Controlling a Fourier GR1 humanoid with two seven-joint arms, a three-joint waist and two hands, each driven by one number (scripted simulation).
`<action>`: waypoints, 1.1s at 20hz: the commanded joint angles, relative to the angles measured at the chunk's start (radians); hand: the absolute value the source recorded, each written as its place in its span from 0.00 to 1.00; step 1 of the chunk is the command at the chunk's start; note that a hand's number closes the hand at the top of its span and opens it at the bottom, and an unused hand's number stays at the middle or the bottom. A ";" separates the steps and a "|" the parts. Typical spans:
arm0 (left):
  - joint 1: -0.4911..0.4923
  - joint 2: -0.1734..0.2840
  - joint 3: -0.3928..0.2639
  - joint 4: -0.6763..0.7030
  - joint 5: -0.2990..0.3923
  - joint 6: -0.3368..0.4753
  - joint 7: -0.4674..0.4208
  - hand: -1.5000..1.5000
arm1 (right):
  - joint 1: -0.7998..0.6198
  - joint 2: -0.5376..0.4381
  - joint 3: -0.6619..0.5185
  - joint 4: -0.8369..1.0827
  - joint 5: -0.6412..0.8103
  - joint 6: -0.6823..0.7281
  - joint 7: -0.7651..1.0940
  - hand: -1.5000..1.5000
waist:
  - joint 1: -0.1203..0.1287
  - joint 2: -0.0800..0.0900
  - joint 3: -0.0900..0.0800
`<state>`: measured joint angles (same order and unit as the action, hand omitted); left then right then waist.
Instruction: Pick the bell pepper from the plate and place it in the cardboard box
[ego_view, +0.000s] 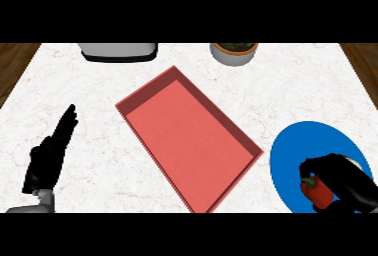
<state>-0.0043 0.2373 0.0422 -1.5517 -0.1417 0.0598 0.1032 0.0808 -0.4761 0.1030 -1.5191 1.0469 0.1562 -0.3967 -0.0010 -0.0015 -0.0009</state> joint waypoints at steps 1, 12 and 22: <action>-0.001 -0.005 -0.002 0.013 -0.004 -0.013 -0.012 0.50 | -0.006 0.052 -0.046 -0.041 0.016 0.000 0.127 1.00 | -0.002 0.001 0.001; -0.002 -0.030 -0.005 0.027 -0.033 0.003 -0.021 0.50 | -0.032 0.188 -0.087 -0.283 0.110 0.035 0.499 1.00 | -0.004 0.000 0.000; 0.045 -0.028 0.007 -0.020 -0.005 -0.020 -0.010 0.50 | -0.122 0.324 -0.123 -0.559 -0.288 0.188 0.439 1.00 | -0.001 -0.002 0.001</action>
<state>0.0273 0.2056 0.0429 -1.5644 -0.1631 0.0578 0.0897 -0.0063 -0.1952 -0.0122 -1.9839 0.8852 0.2790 0.0382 -0.0050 -0.0041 -0.0004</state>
